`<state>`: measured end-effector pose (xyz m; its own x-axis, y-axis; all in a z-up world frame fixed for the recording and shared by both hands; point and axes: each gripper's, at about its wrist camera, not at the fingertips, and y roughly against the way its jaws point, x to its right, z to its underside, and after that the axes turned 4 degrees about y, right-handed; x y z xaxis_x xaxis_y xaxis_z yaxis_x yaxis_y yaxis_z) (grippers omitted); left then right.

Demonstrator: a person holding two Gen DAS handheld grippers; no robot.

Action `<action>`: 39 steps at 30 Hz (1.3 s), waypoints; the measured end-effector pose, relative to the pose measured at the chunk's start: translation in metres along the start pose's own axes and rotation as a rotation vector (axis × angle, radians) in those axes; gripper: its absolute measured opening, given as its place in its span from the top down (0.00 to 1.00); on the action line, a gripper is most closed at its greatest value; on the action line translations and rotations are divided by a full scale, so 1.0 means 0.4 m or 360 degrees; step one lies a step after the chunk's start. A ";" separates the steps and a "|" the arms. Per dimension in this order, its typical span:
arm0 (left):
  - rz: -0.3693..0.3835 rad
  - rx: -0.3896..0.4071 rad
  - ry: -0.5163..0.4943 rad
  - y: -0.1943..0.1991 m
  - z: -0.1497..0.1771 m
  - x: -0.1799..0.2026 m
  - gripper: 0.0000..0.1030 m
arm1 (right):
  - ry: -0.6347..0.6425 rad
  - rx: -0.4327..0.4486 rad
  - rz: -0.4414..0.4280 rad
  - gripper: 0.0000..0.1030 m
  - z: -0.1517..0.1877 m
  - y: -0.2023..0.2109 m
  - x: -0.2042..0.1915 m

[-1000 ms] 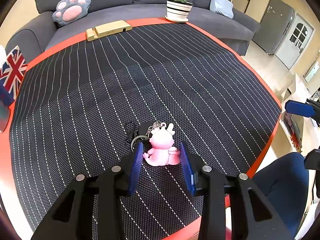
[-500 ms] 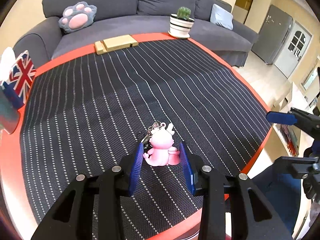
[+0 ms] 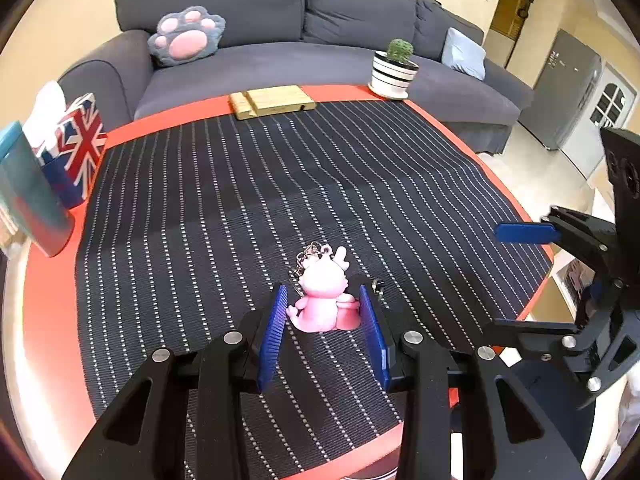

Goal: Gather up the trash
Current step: 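Reach the right gripper to the black round keychain and grasp it while the left holds the pink toy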

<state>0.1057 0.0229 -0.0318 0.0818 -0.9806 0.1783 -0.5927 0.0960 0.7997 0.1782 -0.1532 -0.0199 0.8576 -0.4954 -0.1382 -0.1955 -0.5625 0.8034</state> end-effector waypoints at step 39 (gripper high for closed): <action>0.0024 -0.0003 0.0118 -0.014 0.039 -0.080 0.64 | 0.0461 -0.0314 0.0000 0.76 -0.085 -0.253 -0.061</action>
<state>0.0940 0.0511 -0.0510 0.1323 -0.9636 0.2323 -0.5930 0.1108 0.7976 0.1932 -0.0616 -0.0780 0.9626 -0.2707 0.0093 -0.1239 -0.4097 0.9038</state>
